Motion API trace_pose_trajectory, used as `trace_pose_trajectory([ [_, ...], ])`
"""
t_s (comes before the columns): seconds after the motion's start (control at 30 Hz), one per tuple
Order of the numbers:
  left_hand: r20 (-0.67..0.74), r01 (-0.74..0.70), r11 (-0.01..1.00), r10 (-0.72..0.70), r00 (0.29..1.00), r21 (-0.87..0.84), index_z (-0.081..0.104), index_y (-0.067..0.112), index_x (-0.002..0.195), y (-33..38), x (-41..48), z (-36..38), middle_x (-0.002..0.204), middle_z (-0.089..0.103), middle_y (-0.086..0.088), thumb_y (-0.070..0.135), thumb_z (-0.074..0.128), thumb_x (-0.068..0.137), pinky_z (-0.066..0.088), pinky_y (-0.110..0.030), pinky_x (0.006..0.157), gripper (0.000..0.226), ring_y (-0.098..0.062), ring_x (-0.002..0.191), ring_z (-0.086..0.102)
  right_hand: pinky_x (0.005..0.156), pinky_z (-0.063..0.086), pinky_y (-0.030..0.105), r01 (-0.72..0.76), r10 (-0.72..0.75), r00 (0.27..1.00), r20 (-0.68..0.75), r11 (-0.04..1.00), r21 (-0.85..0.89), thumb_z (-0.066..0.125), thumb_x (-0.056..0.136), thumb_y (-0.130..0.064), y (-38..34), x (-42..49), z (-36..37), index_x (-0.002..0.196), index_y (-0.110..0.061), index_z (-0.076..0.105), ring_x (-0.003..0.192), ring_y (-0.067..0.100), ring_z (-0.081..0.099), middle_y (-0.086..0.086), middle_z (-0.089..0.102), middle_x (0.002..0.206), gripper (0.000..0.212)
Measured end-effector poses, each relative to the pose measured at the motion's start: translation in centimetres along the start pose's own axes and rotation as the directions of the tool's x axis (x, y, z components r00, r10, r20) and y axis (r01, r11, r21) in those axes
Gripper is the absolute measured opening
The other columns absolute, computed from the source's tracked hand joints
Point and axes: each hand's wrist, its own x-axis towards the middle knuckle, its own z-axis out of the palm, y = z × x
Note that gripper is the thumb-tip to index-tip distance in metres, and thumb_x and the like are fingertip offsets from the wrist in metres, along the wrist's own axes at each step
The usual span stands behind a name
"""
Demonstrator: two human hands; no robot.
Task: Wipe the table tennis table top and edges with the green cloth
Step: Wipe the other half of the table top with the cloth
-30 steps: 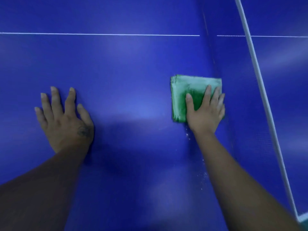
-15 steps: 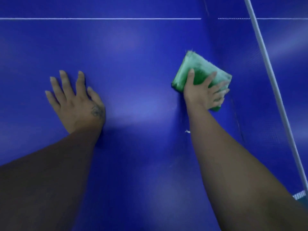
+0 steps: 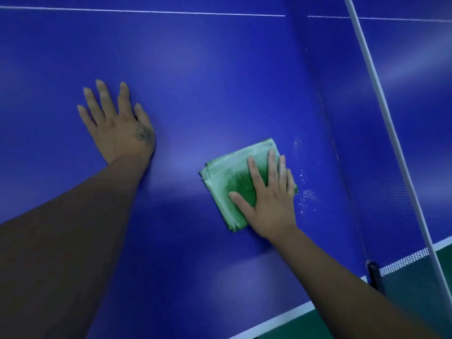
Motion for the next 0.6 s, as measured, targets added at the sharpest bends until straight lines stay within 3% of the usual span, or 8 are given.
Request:
trace_pose_trajectory([
  [0.2,-0.046,-0.095,0.995,0.097,0.994,0.032,0.028,0.023,0.171,0.6,-11.9,0.2,0.18,0.016,-0.011,0.047,0.023,0.116,0.008,-0.057,0.134,0.061,-0.036,0.167,0.011,0.136,-0.003,0.054,-0.011,0.01,0.999,0.041,1.0,0.013,0.023,0.093,-0.091,1.5,11.2,-2.7,0.174,-0.039,0.007,0.168,0.036,-0.008,0.012,-0.008,0.182,0.097],
  [0.33,-0.016,-0.138,0.988,0.139,0.99,0.066,0.024,0.024,0.173,1.2,-19.1,1.2,0.181,0.012,-0.009,0.048,0.026,0.115,0.007,-0.057,0.135,0.062,-0.034,0.168,0.007,0.136,-0.004,0.052,-0.058,0.053,0.994,0.096,0.997,0.046,0.02,0.089,-0.097,4.7,16.3,-4.9,0.172,-0.046,0.004,0.168,0.029,-0.012,0.003,-0.013,0.182,0.099],
  [0.6,-0.069,-0.139,0.987,0.144,0.987,0.082,0.031,0.026,0.17,1.5,-19.9,1.6,0.181,0.015,-0.005,0.05,0.031,0.112,0.008,-0.056,0.135,0.063,-0.03,0.168,0.007,0.136,0.002,0.053,-0.274,0.275,0.961,0.013,0.953,0.127,0.02,0.089,-0.099,11.6,12.5,-4.9,0.173,-0.041,0.012,0.169,0.027,-0.005,0.002,-0.007,0.183,0.103],
])
